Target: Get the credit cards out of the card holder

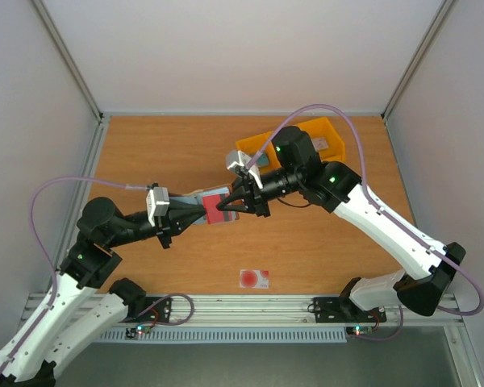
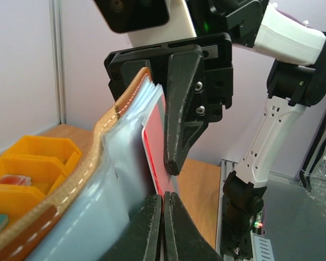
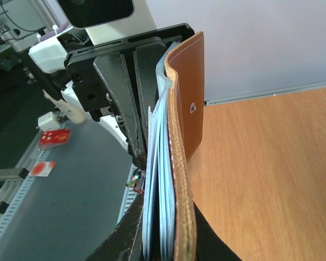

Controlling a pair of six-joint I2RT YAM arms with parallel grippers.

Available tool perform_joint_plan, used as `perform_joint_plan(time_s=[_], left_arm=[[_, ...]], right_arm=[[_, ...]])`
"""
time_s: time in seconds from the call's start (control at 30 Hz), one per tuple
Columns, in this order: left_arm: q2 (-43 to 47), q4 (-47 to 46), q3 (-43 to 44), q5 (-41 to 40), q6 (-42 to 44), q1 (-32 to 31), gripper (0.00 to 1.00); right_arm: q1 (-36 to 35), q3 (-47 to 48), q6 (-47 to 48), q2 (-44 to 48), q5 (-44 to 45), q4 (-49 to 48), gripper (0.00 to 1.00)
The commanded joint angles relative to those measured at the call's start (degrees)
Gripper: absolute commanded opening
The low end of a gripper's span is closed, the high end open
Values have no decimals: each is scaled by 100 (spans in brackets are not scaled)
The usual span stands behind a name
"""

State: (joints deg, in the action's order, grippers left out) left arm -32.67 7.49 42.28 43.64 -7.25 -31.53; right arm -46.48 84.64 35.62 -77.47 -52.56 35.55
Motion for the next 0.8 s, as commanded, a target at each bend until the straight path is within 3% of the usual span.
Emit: perform_joint_plan(time_s=[0.0,0.07,0.13,0.4,0.6,0.67,0.77], left_arm=[[-302,326,-279,-134,248,-169,2],[-342,347,-289,-215,220,-168,2],[-355,323,-309,-173,190,-176,12],[-464,2,-548,-196,-174,-177,15],[-507,-1130,-719,745,-301,-218,7],[-542,-1227,-760,690,-544,-222,1],[-462,-822,-729,321,-731,-214,0]], right_arm=[[-407,222,-122,-235,-567,-966,5],[-451,215,-141,-259,-590,-1002,2],[-480,186,-144,-260,-601,-1013,1],[-535,26,-252,-211,-638,-1083,1],[-582,-10,-191,-340,-432,-1085,1],[-574,-45,-178,-364,-289,-1086,1],[-502,-196,-232,-281,-320,-1134,1]])
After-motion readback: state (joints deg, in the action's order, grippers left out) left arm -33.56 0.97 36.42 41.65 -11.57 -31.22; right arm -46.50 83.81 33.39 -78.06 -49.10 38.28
